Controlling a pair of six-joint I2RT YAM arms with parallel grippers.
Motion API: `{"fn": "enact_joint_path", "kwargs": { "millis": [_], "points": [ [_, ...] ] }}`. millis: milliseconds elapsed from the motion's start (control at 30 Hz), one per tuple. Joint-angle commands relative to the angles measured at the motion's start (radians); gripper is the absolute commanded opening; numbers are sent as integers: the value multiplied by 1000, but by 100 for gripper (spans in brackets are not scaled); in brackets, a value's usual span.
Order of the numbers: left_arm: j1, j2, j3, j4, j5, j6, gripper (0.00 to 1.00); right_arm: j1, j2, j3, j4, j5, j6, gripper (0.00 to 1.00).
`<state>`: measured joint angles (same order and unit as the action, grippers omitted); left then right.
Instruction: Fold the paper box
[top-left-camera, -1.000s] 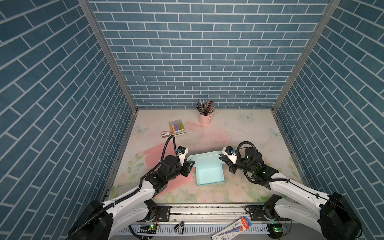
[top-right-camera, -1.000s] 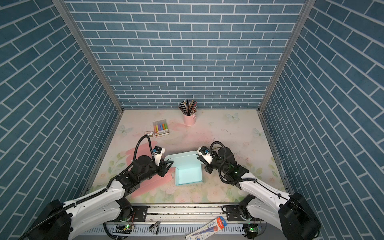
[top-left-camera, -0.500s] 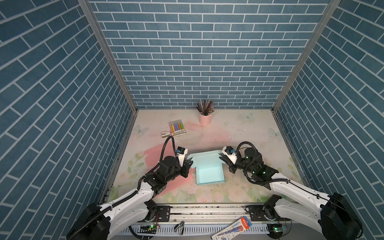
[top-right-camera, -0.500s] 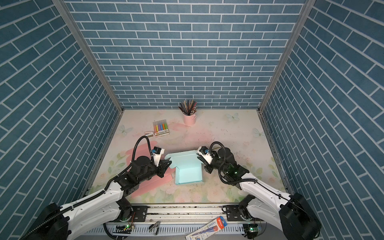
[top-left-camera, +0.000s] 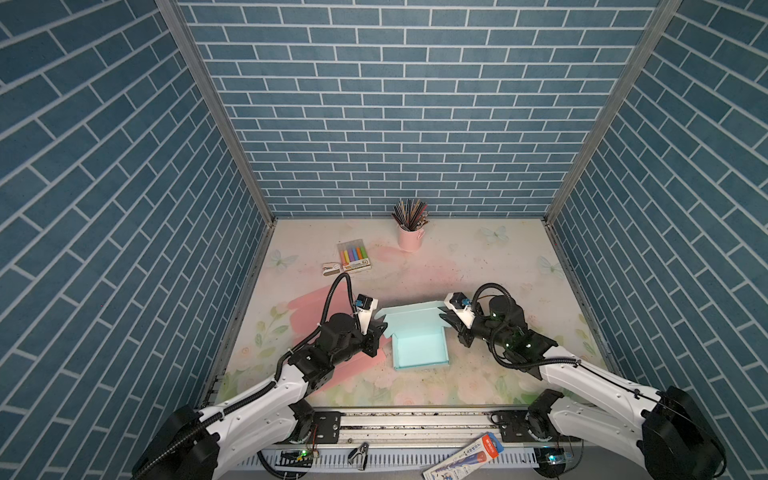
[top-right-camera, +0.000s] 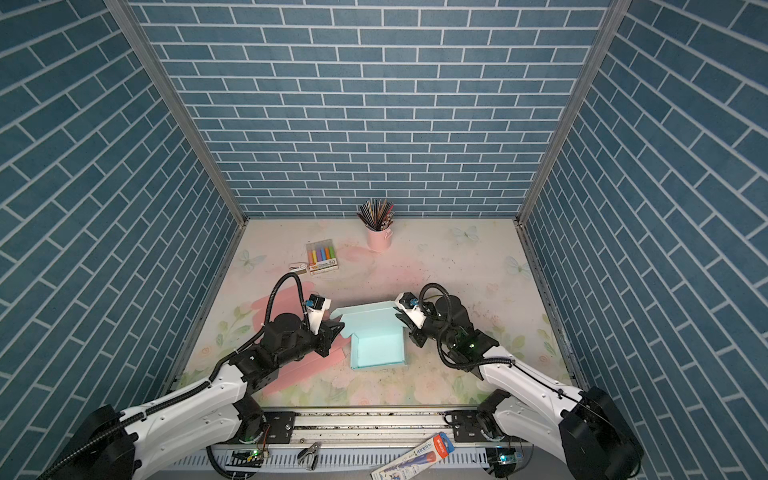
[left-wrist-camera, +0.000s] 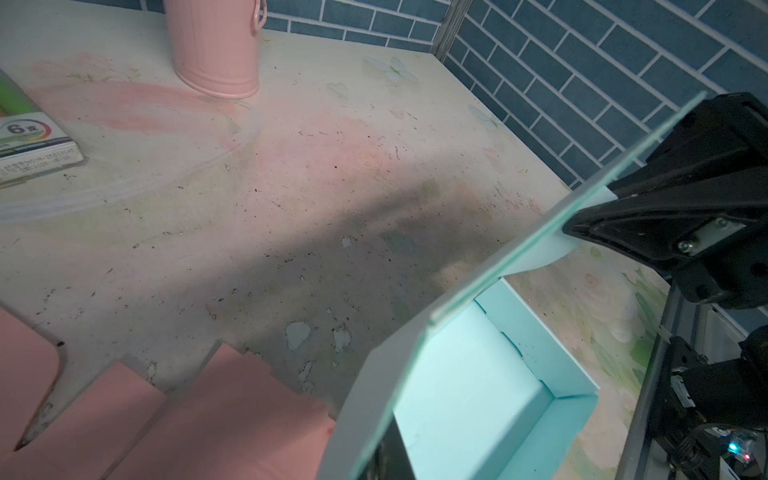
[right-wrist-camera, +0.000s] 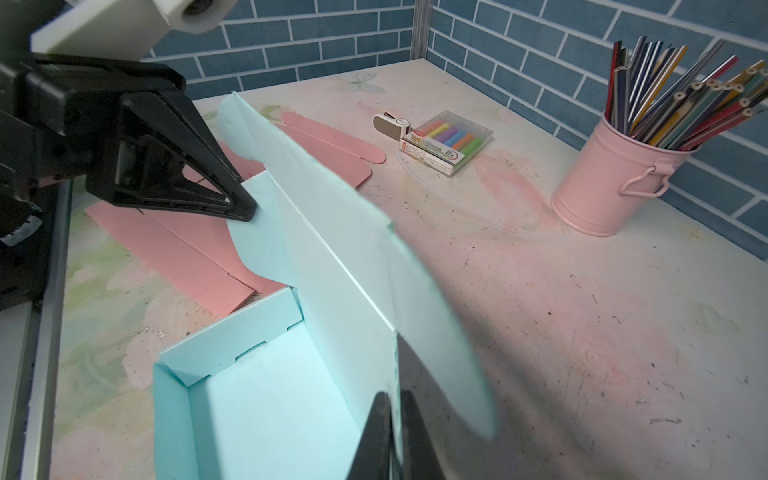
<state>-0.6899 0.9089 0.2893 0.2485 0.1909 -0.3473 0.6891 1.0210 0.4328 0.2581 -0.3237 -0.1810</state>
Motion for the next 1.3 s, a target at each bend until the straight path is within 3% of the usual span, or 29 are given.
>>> {"fn": "enact_joint_path", "kwargs": {
  "millis": [0,200,400,700,933,1267],
  "points": [
    [-3,-6,7,-36,-33,11,2,0,-22,22,-8,42,-3,12],
    [-7,-1,13,-37,-33,17,2,-1,-38,15,-3,47,-2,11],
    [-13,-5,19,-49,-41,16,2,0,-38,17,-9,30,-6,0],
    [-50,9,81,-44,-68,21,2,3,-14,30,-23,-29,-11,0],
    [-93,128,182,13,-104,35,2,3,-97,-6,-5,57,18,2],
    [-133,347,301,110,-180,57,2,2,-57,-2,-19,207,74,7]
  ]
}}
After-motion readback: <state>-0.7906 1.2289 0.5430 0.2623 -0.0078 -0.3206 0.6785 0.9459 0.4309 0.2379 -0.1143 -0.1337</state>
